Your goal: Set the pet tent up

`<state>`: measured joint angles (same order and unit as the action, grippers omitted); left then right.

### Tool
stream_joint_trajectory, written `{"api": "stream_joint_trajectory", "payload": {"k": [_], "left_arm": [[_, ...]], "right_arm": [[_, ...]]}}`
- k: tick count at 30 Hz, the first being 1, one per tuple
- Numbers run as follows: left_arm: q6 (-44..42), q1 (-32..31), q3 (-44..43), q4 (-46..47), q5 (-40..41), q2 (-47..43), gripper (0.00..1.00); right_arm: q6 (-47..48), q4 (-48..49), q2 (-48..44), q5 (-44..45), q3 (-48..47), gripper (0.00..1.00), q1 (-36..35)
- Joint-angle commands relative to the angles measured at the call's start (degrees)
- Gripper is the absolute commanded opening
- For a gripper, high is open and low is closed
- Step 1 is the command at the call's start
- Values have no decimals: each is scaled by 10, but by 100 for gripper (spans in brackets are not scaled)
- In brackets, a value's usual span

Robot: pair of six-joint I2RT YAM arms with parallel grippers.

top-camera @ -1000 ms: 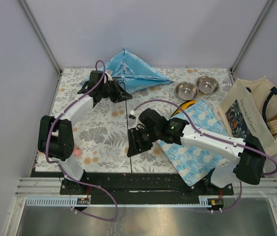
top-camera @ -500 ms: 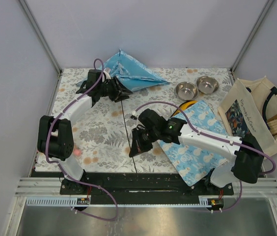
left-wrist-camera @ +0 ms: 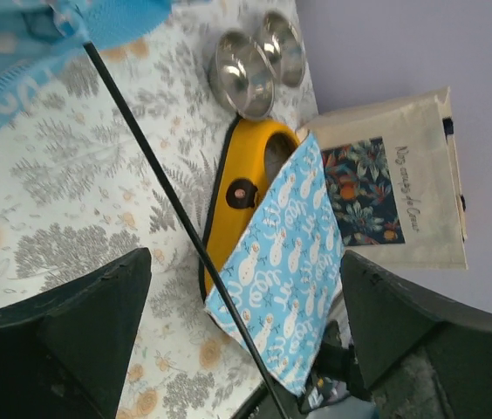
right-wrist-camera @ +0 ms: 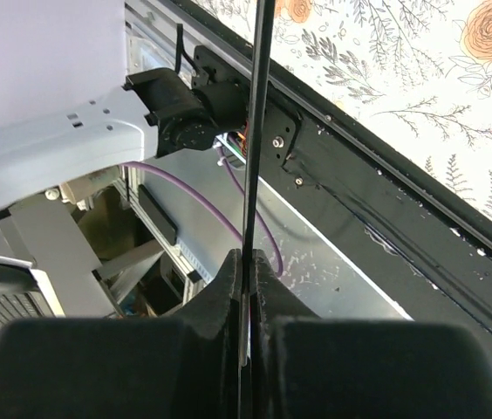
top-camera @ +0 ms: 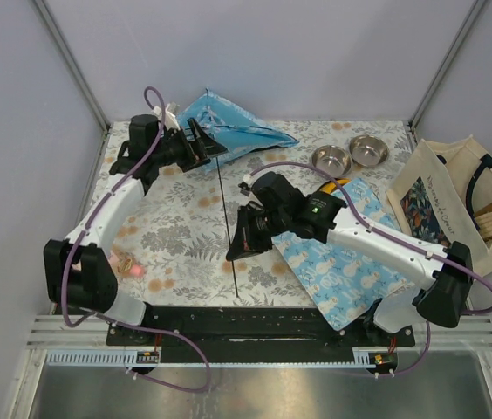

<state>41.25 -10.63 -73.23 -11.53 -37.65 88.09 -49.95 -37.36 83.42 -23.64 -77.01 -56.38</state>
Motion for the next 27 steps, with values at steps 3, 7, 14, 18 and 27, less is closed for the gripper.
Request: {"api": "stream_joint_trajectory", "payload": {"k": [3,7,14,18,27], "left_arm": [[-61,25,62,39,133,-177,93],[-93,25,168,101,240,-264,89],[-25,25,433,443,263,-254,69],[-51,8,482,646,259,-172,62],[-150,8,429,665,296,-86,71]], "right_arm": [[-41,14,-14,36,-54,0,16],[-55,12,-14,47,-86,0,21],[-59,11,5,71,-165,0,27],[-59,14,33,65,-215,0,36],[-72,12,81,33,-277,0,65]]}}
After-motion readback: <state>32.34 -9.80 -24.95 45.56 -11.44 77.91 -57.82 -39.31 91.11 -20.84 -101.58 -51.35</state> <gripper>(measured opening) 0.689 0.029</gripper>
